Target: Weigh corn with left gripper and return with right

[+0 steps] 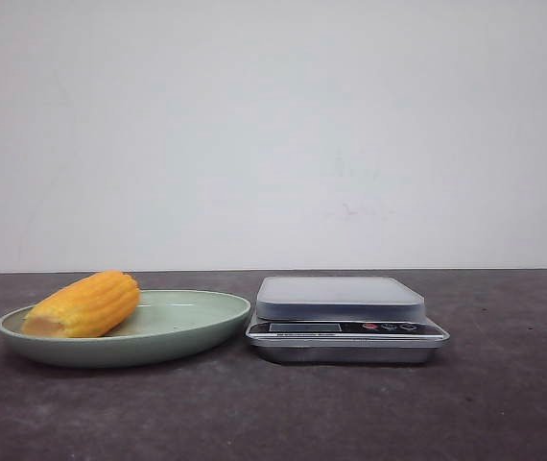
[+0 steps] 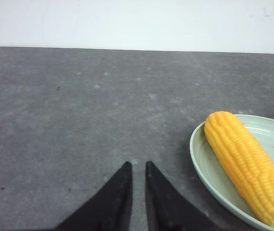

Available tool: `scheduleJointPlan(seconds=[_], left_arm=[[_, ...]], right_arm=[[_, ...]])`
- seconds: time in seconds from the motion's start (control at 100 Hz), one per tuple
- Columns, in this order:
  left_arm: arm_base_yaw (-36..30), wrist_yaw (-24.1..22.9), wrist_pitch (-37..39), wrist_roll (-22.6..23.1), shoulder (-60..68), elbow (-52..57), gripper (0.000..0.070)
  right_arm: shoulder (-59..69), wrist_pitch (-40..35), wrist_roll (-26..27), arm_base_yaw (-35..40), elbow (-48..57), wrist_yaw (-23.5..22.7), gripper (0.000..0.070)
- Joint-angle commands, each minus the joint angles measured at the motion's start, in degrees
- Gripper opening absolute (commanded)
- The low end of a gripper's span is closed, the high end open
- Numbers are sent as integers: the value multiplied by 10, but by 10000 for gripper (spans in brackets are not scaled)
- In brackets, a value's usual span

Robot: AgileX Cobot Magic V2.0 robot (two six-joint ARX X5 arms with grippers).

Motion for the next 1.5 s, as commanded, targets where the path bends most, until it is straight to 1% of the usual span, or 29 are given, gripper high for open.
scheduleJointPlan(seconds=[0.0,1.17,1.29,1.42,1.49], left_arm=[[1,1,-4,5,0,-10,0],[1,1,-4,5,0,-10,0],[1,1,-4,5,0,-10,0],[1,1,-4,4,0,-10,0],[1,1,-4,-3,0,-10,0]], right_arm=[[-1,6,-1,0,-2,0,1],[-1,6,-1,0,-2,0,1],[-1,11,10,0,-2,0,1],[-1,19,45,0,-2,-3,0],[-1,29,54,0,-2,-4,1]])
